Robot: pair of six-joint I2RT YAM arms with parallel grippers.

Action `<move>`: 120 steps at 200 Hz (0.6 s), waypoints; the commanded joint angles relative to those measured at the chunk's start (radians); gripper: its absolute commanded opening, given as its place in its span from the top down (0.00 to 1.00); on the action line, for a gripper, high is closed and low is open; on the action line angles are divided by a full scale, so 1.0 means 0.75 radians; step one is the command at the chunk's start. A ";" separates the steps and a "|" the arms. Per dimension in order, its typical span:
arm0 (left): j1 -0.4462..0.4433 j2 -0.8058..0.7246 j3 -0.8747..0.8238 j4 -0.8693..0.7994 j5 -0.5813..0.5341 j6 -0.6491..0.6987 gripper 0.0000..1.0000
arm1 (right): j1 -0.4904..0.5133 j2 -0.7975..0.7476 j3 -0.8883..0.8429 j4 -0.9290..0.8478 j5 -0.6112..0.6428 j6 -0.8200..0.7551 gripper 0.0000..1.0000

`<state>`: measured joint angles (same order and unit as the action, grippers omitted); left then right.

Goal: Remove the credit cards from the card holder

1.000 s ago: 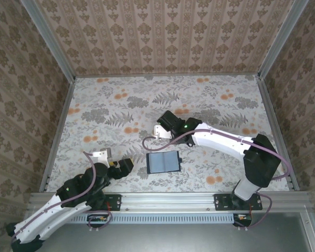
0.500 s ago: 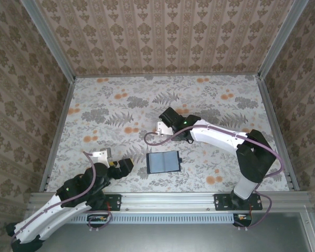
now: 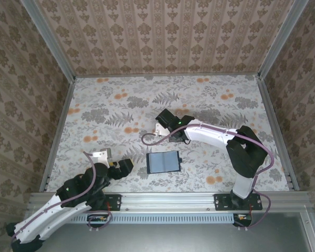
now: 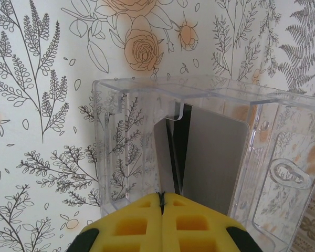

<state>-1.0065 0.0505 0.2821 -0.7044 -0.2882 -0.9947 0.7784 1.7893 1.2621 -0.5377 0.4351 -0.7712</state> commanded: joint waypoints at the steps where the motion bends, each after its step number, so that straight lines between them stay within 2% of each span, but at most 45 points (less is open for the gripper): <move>1: 0.008 -0.004 0.018 -0.006 0.002 0.005 0.00 | -0.005 -0.002 0.040 -0.007 0.004 0.033 1.00; 120: 0.008 -0.004 0.004 0.007 0.010 0.003 0.00 | -0.033 -0.127 0.041 -0.007 0.025 0.096 1.00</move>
<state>-1.0065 0.0505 0.2817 -0.7040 -0.2878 -0.9947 0.7650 1.7180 1.2774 -0.5400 0.4419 -0.7242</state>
